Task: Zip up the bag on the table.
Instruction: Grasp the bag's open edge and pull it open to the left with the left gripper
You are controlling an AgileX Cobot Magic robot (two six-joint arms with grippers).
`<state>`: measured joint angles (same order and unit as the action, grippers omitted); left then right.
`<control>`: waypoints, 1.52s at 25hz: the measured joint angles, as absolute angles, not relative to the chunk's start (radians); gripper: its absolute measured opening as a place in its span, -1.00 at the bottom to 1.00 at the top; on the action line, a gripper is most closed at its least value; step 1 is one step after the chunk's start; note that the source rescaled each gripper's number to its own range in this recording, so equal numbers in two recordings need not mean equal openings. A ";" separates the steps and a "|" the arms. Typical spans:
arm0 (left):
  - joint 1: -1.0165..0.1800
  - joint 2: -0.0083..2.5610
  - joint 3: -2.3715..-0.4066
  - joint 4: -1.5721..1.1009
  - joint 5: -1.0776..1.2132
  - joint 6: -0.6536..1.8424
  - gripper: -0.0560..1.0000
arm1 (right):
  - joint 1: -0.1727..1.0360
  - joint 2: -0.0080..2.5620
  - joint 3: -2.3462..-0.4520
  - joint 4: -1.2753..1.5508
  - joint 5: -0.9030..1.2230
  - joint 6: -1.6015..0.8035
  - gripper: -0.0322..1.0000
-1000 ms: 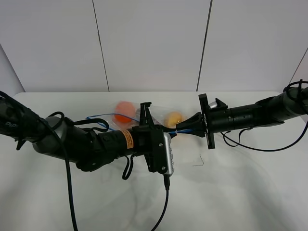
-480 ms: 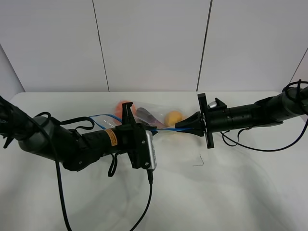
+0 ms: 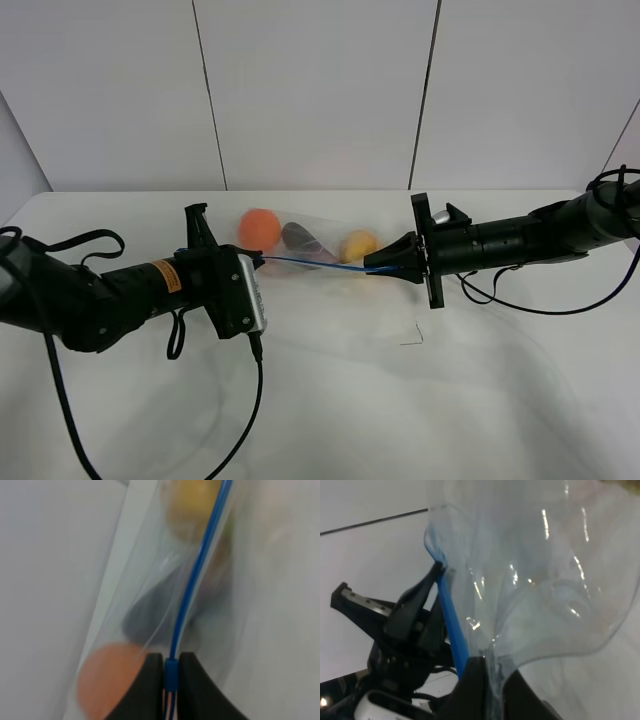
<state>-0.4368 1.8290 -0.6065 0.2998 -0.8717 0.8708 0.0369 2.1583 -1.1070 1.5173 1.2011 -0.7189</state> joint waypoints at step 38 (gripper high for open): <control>-0.115 1.802 -0.589 0.372 -0.751 0.855 0.55 | 0.040 2.158 -1.107 1.510 1.202 -0.719 -0.94</control>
<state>-0.1150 1.8017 -0.5888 0.3722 -0.7506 0.8548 0.0401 2.1583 -1.1070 1.5101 1.2023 -0.7189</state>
